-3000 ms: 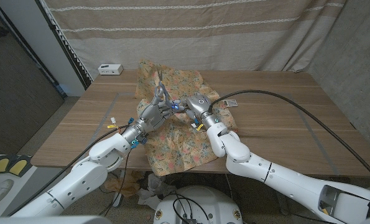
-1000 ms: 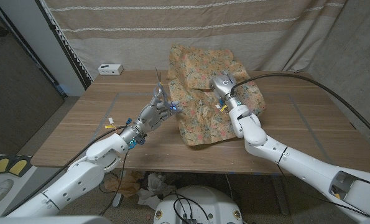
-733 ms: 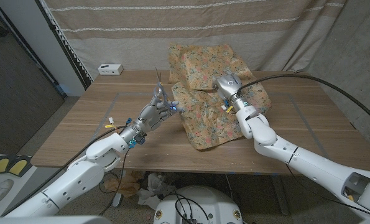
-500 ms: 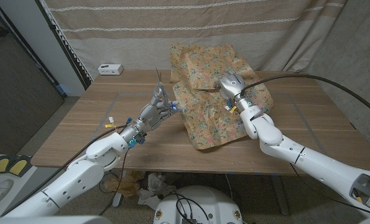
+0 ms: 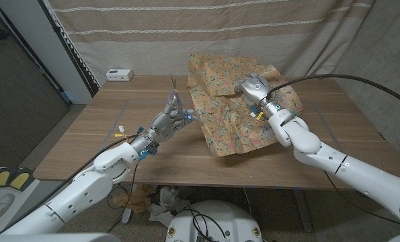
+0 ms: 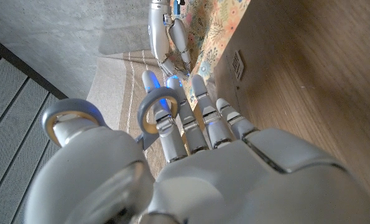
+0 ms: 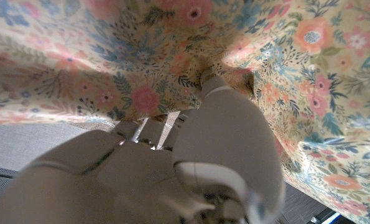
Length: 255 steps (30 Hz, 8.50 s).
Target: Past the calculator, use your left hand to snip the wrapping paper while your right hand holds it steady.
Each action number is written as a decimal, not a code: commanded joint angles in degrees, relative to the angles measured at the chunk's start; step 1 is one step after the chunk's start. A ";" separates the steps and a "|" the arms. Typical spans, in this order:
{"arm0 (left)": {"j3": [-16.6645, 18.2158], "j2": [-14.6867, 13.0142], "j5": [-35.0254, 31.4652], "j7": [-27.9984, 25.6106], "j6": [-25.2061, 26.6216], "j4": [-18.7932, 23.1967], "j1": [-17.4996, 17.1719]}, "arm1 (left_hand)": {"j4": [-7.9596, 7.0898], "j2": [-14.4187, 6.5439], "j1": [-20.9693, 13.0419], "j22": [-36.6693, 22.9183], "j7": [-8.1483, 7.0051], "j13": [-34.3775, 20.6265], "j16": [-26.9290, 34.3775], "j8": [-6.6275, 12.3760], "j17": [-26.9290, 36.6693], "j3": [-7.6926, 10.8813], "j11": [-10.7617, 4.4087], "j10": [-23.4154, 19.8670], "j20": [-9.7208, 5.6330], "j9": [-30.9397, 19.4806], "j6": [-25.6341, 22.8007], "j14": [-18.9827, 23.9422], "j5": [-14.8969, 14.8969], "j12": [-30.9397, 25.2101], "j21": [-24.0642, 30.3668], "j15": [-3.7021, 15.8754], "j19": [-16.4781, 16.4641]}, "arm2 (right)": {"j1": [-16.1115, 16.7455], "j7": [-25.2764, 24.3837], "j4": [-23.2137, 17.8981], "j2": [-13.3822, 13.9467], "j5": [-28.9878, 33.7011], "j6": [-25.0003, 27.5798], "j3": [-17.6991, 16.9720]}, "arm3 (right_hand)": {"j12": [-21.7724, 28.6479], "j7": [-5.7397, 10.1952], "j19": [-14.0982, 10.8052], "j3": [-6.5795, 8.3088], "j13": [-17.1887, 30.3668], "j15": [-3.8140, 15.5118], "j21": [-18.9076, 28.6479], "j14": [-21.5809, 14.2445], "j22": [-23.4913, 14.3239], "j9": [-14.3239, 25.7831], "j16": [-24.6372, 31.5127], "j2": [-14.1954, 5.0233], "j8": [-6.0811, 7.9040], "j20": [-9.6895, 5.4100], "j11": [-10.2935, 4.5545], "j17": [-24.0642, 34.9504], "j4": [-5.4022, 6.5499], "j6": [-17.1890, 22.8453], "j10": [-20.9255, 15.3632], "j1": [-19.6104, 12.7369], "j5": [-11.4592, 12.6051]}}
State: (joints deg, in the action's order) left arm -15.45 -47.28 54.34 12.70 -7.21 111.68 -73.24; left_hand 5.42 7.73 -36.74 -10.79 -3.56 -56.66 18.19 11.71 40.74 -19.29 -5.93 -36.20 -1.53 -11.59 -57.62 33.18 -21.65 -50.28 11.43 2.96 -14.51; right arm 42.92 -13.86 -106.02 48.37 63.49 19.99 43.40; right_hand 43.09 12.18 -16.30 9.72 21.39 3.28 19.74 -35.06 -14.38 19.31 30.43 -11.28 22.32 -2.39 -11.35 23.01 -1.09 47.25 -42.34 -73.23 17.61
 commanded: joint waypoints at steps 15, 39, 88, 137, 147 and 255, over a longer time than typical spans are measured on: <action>-2.33 -0.76 0.48 1.15 4.84 -1.71 4.15 | -0.31 0.07 -0.02 -0.12 0.68 0.01 -0.34 -0.07 0.28 -0.21 -6.25 -6.76 -0.10 -0.22 -0.24 0.54 -0.24 -0.31 -0.02 9.39 0.02 | 2.12 -0.33 -2.71 8.19 2.79 -10.14 -7.49 | 0.57 -0.01 -1.50 0.55 9.18 10.43 1.86 -0.05 -0.73 2.06 0.50 -0.38 0.92 -5.94 -0.17 0.69 0.95 -0.94 0.62 -0.30 0.38; -2.41 -3.59 -1.17 -1.67 8.55 -0.08 4.97 | -0.21 0.00 -0.43 -0.12 1.07 -0.10 -0.44 0.14 0.37 -0.01 -6.23 -7.13 -0.08 -0.21 -0.92 0.81 -0.34 -0.74 0.01 9.43 0.08 | 1.95 -3.13 0.49 7.75 6.42 -10.18 -7.70 | 0.83 0.06 -1.09 0.58 8.89 10.45 3.20 -0.18 -1.35 3.02 0.58 -0.11 1.46 -6.16 -0.16 1.13 1.00 -0.53 0.52 -0.72 0.43; -12.17 -5.56 -2.01 9.35 22.75 -0.44 18.08 | -0.03 0.08 -1.15 -0.12 1.16 -0.27 -0.75 0.07 0.53 0.01 -6.15 -6.94 0.04 -0.21 -1.18 0.93 -0.46 -1.17 0.00 9.36 0.29 | -7.74 -4.73 2.09 15.45 11.67 -28.95 -9.29 | 1.58 0.09 2.50 0.99 8.15 10.40 8.45 2.12 -3.72 4.54 -0.37 -0.32 0.83 -8.13 -0.16 2.54 2.28 -1.88 3.15 -1.61 -0.40; -12.22 -6.39 -0.88 8.14 24.07 0.73 17.38 | -0.38 0.08 -0.75 -0.14 1.26 0.08 -0.99 -0.02 0.73 -0.07 -5.68 -6.97 -0.08 -0.22 -1.25 1.04 -0.48 -1.37 0.04 9.35 0.35 | 2.24 -8.11 -1.85 19.93 8.07 -23.59 -14.63 | 7.28 0.15 11.81 1.46 4.32 10.39 32.07 3.62 0.31 5.85 -1.18 -0.31 -1.69 -8.45 -0.20 6.40 3.15 -1.96 5.51 -2.26 -1.37; -12.28 -6.50 -1.03 8.29 24.70 0.80 18.20 | -0.45 0.08 -0.68 -0.14 1.26 0.13 -1.04 -0.01 0.77 -0.08 -5.53 -6.99 -0.11 -0.22 -1.31 1.08 -0.48 -1.47 0.04 9.31 0.38 | 2.58 -8.07 -1.29 20.03 7.86 -23.94 -14.56 | 9.75 0.09 17.86 1.26 2.31 10.42 49.02 3.49 3.34 6.76 -1.41 -0.17 -2.57 -8.44 -0.22 7.12 3.04 -1.22 6.68 -2.11 -1.40; -14.44 -7.06 -1.44 11.28 29.32 0.44 21.67 | -1.19 0.38 0.37 -0.14 1.74 0.86 -1.51 -0.13 1.18 -0.20 -5.32 -6.89 -0.15 -0.21 -1.41 1.25 -0.44 -2.15 0.04 8.99 0.58 | 15.50 -13.32 -6.35 26.55 3.68 -16.97 -21.05 | 10.86 0.10 22.64 1.23 2.11 10.44 62.71 4.16 3.83 8.27 -2.38 -0.12 -4.06 -8.42 -0.13 6.45 3.34 -0.73 7.69 -1.68 -1.78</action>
State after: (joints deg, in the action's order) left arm -29.38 -54.36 53.30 23.47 21.51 112.26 -52.38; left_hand 4.58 8.12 -36.80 -10.79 -2.42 -55.70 16.86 11.76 41.81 -19.39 -5.33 -36.80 -1.86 -11.59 -59.12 34.10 -21.65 -52.12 11.46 3.27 -14.20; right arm 57.53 -26.58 -111.84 74.27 67.44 3.51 22.83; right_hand 53.59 12.50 5.96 10.84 22.95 2.79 81.87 -30.87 -10.39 27.49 27.95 -11.12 18.12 -2.04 -11.37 29.46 2.07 45.96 -34.15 -74.65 15.79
